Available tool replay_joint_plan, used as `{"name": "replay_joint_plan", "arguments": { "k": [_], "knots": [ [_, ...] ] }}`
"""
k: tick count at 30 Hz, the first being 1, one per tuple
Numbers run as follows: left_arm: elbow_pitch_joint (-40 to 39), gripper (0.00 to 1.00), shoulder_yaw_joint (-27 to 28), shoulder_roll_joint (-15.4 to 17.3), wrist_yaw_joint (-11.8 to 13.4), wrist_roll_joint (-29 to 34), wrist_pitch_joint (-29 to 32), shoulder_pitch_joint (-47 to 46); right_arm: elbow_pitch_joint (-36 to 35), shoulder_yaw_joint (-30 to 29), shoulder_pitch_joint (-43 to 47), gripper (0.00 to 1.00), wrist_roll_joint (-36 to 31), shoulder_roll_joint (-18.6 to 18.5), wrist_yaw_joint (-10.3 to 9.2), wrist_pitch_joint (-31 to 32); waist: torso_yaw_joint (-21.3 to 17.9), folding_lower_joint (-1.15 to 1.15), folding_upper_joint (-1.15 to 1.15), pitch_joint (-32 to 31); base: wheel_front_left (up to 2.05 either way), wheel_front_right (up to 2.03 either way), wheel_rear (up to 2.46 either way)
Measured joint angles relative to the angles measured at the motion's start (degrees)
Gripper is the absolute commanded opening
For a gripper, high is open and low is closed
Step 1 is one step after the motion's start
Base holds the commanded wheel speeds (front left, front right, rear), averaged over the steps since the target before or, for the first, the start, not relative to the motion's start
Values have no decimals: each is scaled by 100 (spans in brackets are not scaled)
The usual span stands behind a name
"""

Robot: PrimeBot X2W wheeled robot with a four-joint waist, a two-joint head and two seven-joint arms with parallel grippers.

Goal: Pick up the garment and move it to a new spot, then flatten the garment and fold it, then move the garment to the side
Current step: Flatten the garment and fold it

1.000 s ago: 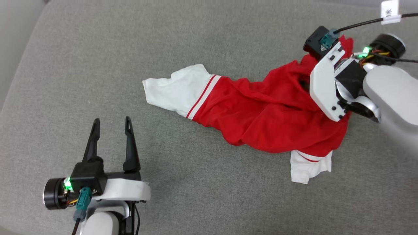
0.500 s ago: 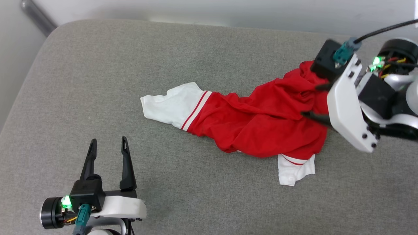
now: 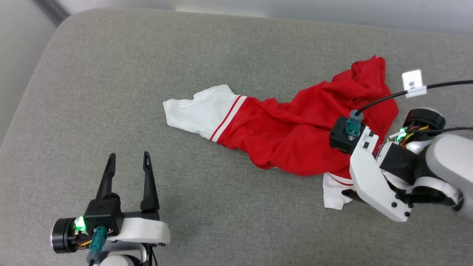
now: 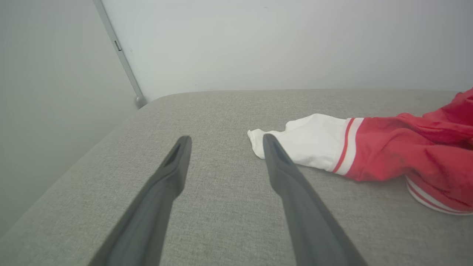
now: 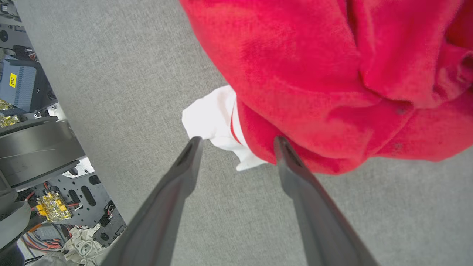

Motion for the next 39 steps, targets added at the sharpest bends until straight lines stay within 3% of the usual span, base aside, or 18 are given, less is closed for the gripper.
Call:
{"name": "replay_joint_plan", "arguments": {
  "k": [11, 12, 13, 18, 21, 26, 32, 35, 39],
  "knots": [
    [54, 100, -8, -30, -8, -34, 0, -285, 628, -89, 599, 100, -633, 419, -1, -25, 123, 0, 0, 450, 0, 0, 0],
    [73, 100, -5, -30, -8, -33, 0, -293, 622, -97, 628, 45, -699, 428, -1, -59, 117, 0, 0, 449, 0, 0, 0],
    [90, 100, -7, -32, -8, -33, 0, -295, 624, -93, 648, 0, -744, 427, -1, -144, 110, 0, 0, 436, 0, 0, 0],
    [167, 100, 52, -38, -7, -10, 0, -283, 612, -13, 720, 0, -745, 416, -1, -724, 19, 0, 0, 248, 0, 0, 0],
    [185, 100, 115, -33, -9, 23, 0, -189, 397, 5, 665, 0, -650, 205, -1, -1056, -63, 0, 0, 56, 0, 0, 0],
    [204, 100, 185, -11, -22, 31, 0, 32, -235, -107, 672, 0, -290, -504, -1, -1290, -240, 0, 0, -312, 0, 0, 0],
    [171, 100, 213, 1, -57, 69, 0, 232, -751, -245, 1444, 0, 215, -1469, -1, -1332, -489, 0, 0, -637, 0, 0, 0],
    [137, 100, 221, 3, -73, 74, 0, 305, -621, -264, 2012, 0, 434, -1777, -1, -1391, -583, 0, 0, -698, 0, 0, 0],
    [124, 100, 196, 4, -101, 88, 0, 315, 3, -336, 2666, 0, 602, -1805, -1, -1655, -609, 0, 0, -664, 0, 0, 0]
  ]
}}
